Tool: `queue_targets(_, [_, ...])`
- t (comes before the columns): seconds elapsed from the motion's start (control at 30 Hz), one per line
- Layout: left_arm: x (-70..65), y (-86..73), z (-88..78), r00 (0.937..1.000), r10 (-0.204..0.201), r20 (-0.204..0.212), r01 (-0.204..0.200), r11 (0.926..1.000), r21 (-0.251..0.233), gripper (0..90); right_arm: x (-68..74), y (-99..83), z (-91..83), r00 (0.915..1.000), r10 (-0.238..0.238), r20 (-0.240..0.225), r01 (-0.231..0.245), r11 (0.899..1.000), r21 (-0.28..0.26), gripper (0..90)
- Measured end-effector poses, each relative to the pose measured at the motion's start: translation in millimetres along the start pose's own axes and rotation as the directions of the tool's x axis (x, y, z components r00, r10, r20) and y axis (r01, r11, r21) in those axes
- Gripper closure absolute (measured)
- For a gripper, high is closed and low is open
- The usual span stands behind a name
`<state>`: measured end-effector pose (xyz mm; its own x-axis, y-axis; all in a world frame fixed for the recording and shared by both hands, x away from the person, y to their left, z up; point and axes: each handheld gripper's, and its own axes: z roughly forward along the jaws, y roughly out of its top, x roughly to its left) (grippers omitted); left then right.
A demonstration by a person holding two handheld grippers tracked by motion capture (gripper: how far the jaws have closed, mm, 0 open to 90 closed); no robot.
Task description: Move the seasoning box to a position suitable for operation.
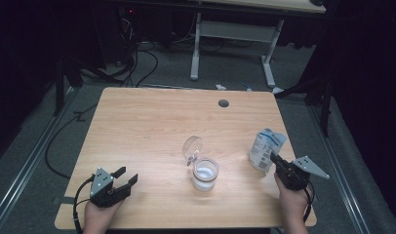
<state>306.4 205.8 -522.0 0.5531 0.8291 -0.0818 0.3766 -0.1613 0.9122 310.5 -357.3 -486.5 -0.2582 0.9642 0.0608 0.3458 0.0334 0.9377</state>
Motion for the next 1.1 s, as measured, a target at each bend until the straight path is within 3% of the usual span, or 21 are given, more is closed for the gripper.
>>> queue_targets(0.47, [1.7,-1.0,-1.1,1.0,-0.004,-0.002,0.004,1.0,0.003,42.6,0.1,-0.5,1.8,0.9999,0.014,-0.003,-0.014,1.0,0.015,77.8])
queue_targets(0.8, [1.3,-0.7,-0.9,1.0,-0.002,-0.001,0.002,1.0,0.003,42.6,-0.1,0.1,2.9,0.9998,0.022,0.005,-0.022,1.0,0.018,59.0])
queue_targets(1.1, [1.6,-0.5,0.7,1.0,-0.005,-0.004,0.005,0.9999,0.01,42.0,0.1,-0.5,4.5,0.9996,0.023,0.015,-0.023,0.999,0.034,51.7])
